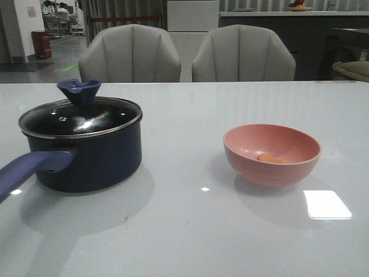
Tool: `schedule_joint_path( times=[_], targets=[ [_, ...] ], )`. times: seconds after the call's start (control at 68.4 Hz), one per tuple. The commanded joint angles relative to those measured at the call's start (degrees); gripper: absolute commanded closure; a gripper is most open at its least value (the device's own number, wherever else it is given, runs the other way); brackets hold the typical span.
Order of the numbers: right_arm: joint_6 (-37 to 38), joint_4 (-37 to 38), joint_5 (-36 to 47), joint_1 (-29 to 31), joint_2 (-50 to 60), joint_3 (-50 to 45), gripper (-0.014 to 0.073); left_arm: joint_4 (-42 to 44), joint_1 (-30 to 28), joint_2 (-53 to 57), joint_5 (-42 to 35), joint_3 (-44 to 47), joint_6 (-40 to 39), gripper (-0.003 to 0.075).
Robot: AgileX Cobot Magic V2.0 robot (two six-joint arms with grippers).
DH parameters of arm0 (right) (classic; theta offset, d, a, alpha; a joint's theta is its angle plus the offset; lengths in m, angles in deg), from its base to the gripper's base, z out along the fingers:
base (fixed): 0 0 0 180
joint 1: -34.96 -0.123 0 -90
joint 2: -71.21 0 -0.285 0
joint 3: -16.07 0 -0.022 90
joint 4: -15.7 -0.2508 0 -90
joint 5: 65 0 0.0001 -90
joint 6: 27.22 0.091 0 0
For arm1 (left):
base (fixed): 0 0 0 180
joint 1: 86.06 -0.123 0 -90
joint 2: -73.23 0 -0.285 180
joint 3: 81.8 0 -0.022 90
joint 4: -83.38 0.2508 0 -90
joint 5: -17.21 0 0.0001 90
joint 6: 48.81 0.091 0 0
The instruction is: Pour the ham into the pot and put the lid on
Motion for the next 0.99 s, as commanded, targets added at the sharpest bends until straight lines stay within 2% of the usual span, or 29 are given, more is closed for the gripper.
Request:
schedule_joint_path(
  times=[0.0, 0.687, 0.746, 0.907, 0.98],
  targets=[
    [-0.3, 0.6, 4.9, 0.3, 1.1, 0.3, 0.0432, -0.1, -0.1, 1.1, -4.1, 1.2, -0.6, 0.0608],
    [-0.3, 0.6, 4.9, 0.3, 1.1, 0.3, 0.0432, -0.1, -0.1, 1.1, -4.2, 1.2, -0.6, 0.0608],
    [-0.3, 0.6, 4.9, 0.3, 1.1, 0.3, 0.0432, -0.1, -0.1, 1.1, -6.7, 1.2, -0.6, 0.0608],
    [-0.3, 0.6, 4.9, 0.3, 1.1, 0.3, 0.0432, -0.5, -0.1, 1.1, -20.2, 0.8, -0.6, 0.0608],
    [-0.3, 0.6, 4.9, 0.3, 1.1, 0.3, 0.0432, -0.9, -0.1, 1.1, -22.0, -0.8, -0.6, 0.0608]
  ],
)
